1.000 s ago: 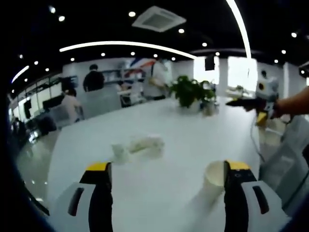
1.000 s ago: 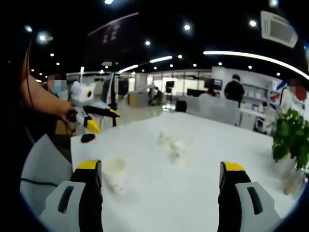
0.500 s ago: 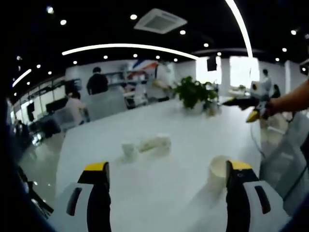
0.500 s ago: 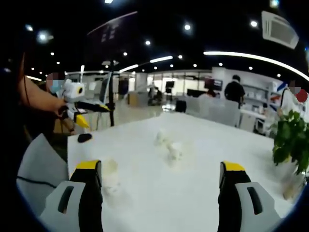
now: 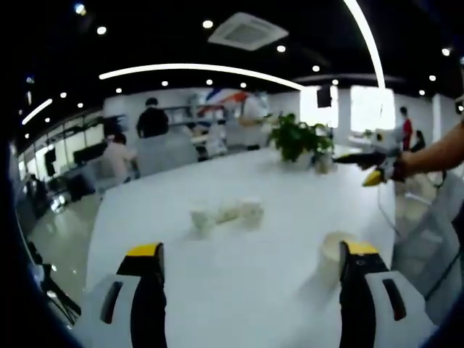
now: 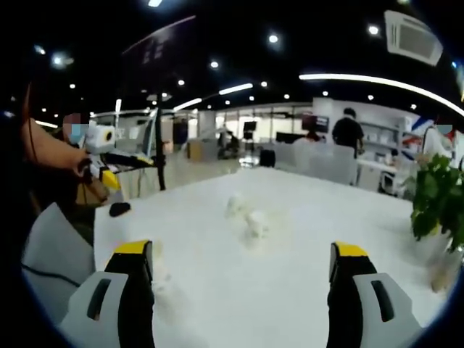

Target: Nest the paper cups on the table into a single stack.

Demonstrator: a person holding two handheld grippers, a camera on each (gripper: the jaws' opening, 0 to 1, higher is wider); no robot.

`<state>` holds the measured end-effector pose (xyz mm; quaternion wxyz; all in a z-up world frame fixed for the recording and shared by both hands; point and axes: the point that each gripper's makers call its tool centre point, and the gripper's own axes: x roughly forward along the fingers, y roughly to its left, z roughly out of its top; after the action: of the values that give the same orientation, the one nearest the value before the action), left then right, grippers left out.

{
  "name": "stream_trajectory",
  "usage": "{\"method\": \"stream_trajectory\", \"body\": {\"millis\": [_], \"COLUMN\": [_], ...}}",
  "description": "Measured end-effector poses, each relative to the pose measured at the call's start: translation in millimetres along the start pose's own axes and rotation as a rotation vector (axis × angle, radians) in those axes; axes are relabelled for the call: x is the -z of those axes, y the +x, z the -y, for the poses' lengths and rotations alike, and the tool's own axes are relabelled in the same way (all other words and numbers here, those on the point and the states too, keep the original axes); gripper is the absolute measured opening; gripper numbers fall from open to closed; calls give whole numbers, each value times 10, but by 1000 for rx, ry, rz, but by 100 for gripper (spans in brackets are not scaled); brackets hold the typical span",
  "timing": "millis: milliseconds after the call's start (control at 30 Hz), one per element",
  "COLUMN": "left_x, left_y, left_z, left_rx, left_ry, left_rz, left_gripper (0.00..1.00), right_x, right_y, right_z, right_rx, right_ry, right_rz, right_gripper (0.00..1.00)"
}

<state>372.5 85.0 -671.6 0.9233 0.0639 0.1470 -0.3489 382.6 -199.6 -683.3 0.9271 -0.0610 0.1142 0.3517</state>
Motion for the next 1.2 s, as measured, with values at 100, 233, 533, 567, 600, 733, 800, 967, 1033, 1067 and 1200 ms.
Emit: {"method": "stream_trajectory", "body": {"millis": [100,233,533,567,600,733,800,967,1033,1067,1200], "left_x": [9,22,36,40,41,62,77,114,129,131,137], "left_y": [-9,-7,56,58,57,52,45,32,27,28,32], "left_z": [-9,-25,-30,-27,-21,-29,-41,-61,-73,-76,-73], "left_rx": [-2,-7,-22,-19,-17,-20,-22,-29,-31,-32,-33], "left_ry": [8,5,1,5,6,3,3,-6,-17,-18,-24], "left_rz": [-6,-10,-13,-14,-13,-15,-14,-17,-15,-15,-15], "left_gripper": [99,99,99,99,99,99,99,99,99,99,99], "right_x": [8,54,183,185,187,209,219,215,202,206,212], "right_y": [49,147,372,391,418,525,572,709,772,812,929], "right_z": [0,-8,84,98,117,161,173,227,236,241,268], "right_rx": [-6,-5,11,11,13,12,11,19,17,18,16], "right_ry": [-3,-8,44,55,55,55,51,66,71,73,81], "right_rz": [0,-1,0,2,4,1,-1,9,21,21,23], "right_gripper": [100,100,100,100,99,100,100,100,100,100,100]}}
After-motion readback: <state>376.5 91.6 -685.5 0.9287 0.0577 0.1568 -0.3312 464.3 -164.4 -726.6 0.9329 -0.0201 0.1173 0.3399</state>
